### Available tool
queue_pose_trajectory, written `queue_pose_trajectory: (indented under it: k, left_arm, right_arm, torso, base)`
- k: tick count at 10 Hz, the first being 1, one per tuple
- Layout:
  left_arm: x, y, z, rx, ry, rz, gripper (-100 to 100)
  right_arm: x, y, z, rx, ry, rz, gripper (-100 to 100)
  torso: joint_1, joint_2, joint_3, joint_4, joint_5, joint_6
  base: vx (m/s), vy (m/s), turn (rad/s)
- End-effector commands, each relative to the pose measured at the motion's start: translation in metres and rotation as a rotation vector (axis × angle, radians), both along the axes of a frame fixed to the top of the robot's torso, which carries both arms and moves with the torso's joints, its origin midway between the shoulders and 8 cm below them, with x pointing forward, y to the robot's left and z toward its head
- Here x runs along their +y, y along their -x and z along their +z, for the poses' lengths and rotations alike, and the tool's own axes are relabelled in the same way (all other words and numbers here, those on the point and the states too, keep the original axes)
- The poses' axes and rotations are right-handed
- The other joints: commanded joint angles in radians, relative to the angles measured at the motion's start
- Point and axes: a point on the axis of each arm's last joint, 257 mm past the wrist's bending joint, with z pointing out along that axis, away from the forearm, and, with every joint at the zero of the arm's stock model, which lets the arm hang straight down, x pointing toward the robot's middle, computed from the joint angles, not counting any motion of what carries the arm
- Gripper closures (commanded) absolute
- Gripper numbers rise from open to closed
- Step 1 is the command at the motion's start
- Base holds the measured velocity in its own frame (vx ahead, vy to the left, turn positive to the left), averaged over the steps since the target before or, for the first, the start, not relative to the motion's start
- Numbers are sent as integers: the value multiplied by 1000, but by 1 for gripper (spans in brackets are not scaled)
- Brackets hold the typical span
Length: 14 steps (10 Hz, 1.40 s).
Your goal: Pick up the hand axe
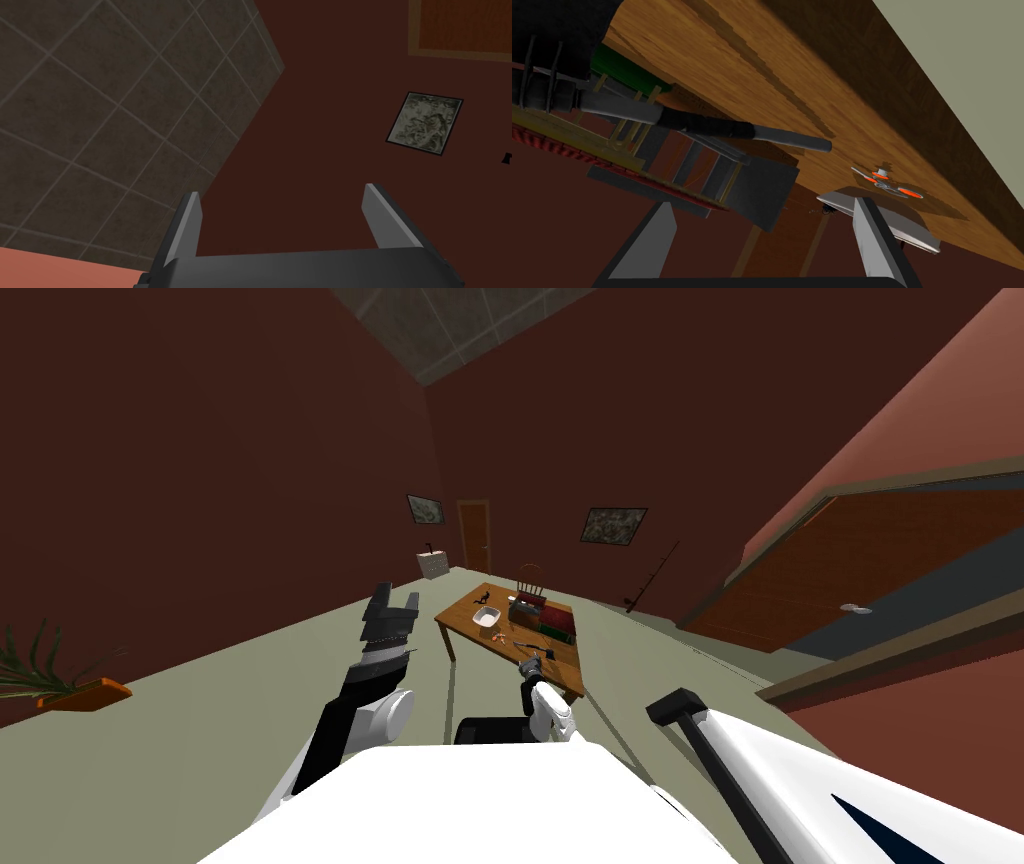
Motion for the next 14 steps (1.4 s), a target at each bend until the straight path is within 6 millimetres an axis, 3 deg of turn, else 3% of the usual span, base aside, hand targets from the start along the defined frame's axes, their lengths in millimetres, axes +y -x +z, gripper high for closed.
queue_pose_trajectory:
  k: [1,5,14]
  left_arm:
    - [0,0,0,0,0,0,0]
    - [0,0,0,0,0,0,0]
    - [0,0,0,0,0,0,0]
  right_arm:
    - [-7,-2,-5,-2,142,50,-100]
    - [-34,2,-18,20,368,87,-100]
    - [-79,-2,-19,18,832,195,-100]
  torso:
    - [0,0,0,0,0,0]
    - [0,0,0,0,0,0]
    - [-1,0,0,0,0,0]
  base:
    - [28,14,65]
    - [16,11,29]
    - [19,1,42]
